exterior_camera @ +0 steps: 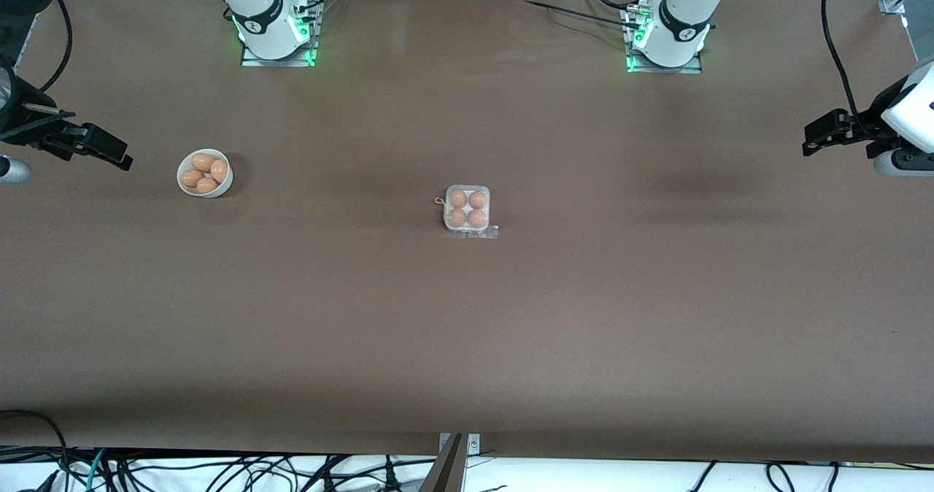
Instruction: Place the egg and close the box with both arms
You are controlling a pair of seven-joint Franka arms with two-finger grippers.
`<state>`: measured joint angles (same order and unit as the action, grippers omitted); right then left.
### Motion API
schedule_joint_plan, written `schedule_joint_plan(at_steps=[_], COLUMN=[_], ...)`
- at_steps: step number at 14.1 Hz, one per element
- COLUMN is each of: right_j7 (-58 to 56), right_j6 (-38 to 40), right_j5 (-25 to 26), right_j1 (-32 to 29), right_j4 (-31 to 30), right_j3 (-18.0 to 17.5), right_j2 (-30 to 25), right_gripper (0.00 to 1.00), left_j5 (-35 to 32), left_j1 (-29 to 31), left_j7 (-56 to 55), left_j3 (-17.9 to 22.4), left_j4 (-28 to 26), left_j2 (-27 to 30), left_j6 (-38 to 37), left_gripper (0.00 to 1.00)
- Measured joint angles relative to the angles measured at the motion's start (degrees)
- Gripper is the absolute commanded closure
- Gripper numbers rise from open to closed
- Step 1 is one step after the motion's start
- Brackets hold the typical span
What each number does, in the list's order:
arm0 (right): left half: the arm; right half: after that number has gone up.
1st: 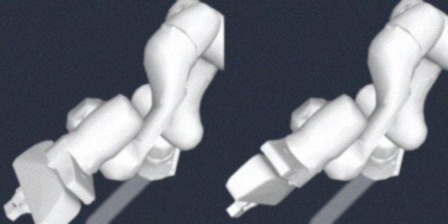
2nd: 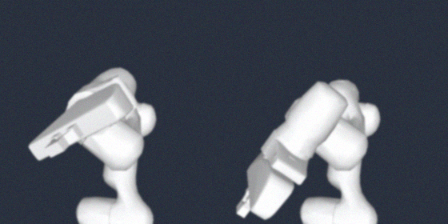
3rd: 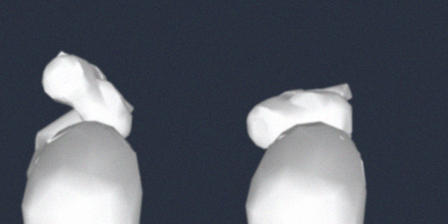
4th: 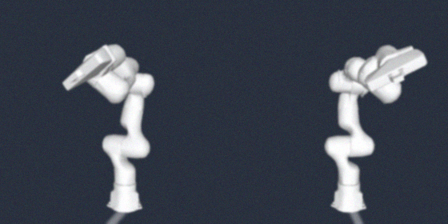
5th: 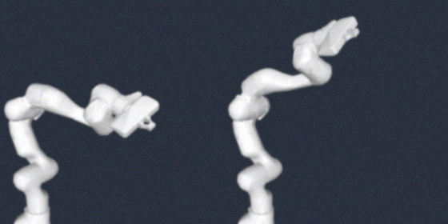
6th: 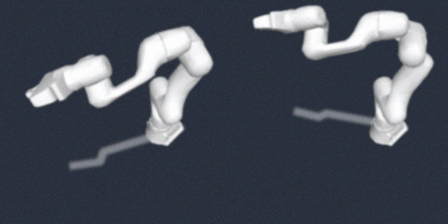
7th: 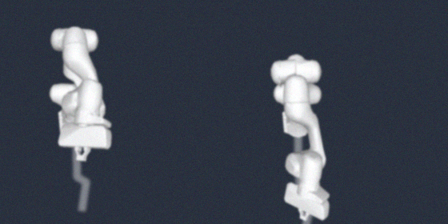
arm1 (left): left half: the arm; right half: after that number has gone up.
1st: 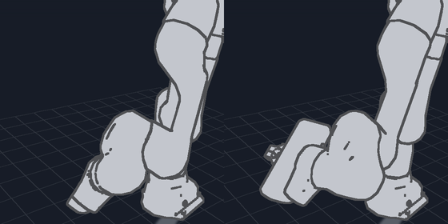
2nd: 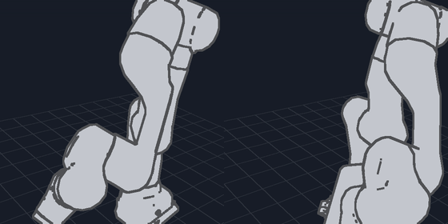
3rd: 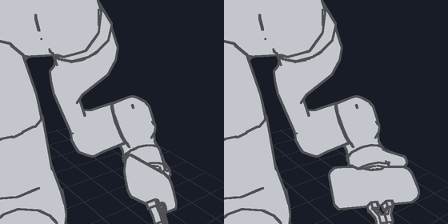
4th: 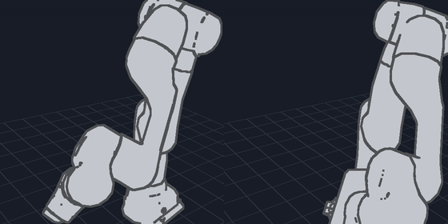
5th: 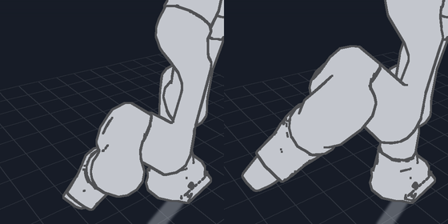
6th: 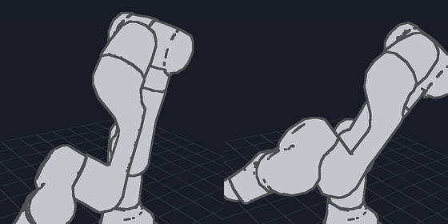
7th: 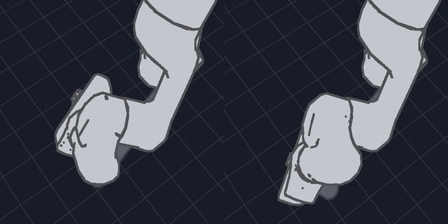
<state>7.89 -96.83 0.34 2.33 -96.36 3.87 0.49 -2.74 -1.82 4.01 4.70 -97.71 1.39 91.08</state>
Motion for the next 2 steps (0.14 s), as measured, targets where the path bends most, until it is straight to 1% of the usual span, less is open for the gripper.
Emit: schedule_joint_plan(at_steps=[2], right_j7=[0.0], right_j6=[0.0], right_j5=[0.0], right_j1=[0.0], right_j4=[0.0], right_j3=[0.0], right_j2=[0.0], right_gripper=[0.00], left_j5=[0.0], left_j1=[0.0], left_j7=[0.0], left_j3=[-0.1], left_j4=[-0.7], left_j2=[0.9], left_j6=[-0.2], left_gripper=[0.00])
